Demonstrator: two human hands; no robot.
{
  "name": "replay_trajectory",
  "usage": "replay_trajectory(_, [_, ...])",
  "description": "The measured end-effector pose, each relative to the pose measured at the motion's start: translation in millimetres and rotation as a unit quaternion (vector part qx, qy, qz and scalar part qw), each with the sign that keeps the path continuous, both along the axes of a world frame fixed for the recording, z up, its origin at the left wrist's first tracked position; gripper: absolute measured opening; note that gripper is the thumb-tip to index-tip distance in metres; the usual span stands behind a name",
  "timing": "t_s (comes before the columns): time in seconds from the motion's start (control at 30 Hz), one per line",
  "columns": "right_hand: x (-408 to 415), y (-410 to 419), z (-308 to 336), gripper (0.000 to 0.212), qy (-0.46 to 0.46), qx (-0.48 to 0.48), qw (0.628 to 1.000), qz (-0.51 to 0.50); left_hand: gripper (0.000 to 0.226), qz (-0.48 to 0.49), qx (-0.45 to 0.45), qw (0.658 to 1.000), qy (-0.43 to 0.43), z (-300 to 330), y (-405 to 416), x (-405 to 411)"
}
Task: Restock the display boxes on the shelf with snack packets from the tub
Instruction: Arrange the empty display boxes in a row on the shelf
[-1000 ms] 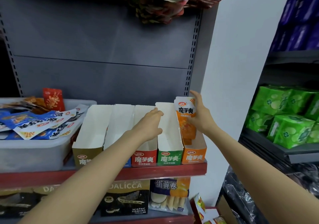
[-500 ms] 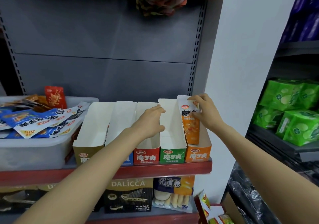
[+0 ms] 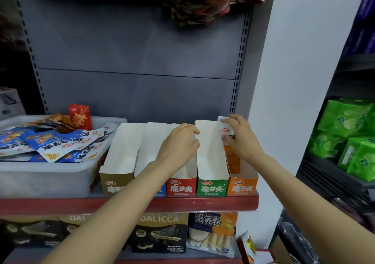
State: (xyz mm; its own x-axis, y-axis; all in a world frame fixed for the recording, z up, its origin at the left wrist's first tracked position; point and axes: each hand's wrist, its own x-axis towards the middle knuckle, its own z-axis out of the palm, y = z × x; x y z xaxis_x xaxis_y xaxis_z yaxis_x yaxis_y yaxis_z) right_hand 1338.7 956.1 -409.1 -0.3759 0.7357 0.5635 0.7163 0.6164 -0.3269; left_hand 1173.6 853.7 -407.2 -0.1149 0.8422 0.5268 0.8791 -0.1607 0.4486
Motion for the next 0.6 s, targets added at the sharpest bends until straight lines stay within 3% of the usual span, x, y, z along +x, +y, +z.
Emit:
replay_trajectory(0.13, [-38, -35, 15, 0.028, -0.025, 0.027, 0.997, 0.069, 0.024, 0.025, 0.063, 0.998, -0.003, 8, -33, -23])
replay_trajectory(0.4, [-179, -105, 26, 0.028, -0.048, 0.017, 0.972, 0.227, 0.015, 0.161, 0.117, 0.979, -0.047, 23, -108, -146])
replay_trajectory(0.6, [-298, -134, 27, 0.044, -0.066, -0.041, 0.956, 0.282, 0.017, 0.251, 0.028, 0.967, -0.034, 27, -129, -262])
